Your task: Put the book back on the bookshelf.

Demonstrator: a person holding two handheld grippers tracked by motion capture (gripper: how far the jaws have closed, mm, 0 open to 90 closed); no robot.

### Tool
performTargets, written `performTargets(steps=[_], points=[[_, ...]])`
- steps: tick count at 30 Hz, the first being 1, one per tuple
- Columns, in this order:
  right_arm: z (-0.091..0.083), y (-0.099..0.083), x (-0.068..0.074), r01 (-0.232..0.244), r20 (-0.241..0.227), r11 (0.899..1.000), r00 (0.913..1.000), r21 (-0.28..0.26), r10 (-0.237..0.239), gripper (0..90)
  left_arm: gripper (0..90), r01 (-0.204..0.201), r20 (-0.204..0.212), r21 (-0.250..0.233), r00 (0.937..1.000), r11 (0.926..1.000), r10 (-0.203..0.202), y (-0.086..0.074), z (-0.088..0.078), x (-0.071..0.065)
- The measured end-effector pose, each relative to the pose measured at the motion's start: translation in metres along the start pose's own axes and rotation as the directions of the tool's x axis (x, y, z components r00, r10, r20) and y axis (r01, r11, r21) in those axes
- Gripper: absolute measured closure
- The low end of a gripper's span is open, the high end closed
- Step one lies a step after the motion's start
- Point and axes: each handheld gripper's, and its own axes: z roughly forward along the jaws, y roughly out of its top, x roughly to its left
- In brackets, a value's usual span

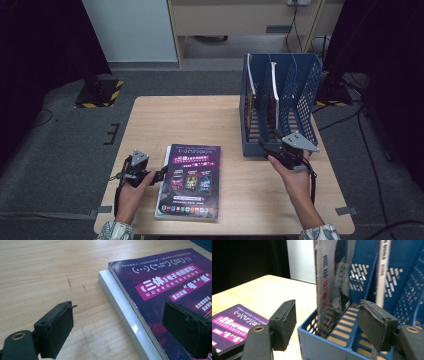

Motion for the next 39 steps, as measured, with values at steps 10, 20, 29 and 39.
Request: performTargets(steps=[10,20,29,39], points=[[0.007,-0.013,0.022,-0.009,-0.051,0.999,0.9986,0.05,0.012,32.3,20.0,-0.019,0.018,-0.008,0.9997,0.9998,0.019,0.002,-0.001,-0.003],[0.021,-0.025,0.055,0.059,-0.137,0.992,0.9896,0.115,-0.043,34.3,37.1,-0.022,0.042,-0.007,0.9989,0.9997,0.022,0.004,-0.002,-0.009],[0.03,-0.039,0.079,0.094,-0.209,0.981,0.9763,0.168,-0.058,38.7,40.7,-0.053,0.073,0.004,0.9959,0.9986,0.053,0.005,0.001,-0.018],[0.037,-0.048,0.095,0.123,-0.267,0.972,0.9615,0.2,-0.067,38.1,44.3,-0.067,0.09,0.02,0.9939,0.9976,0.065,0.005,0.004,-0.022]])
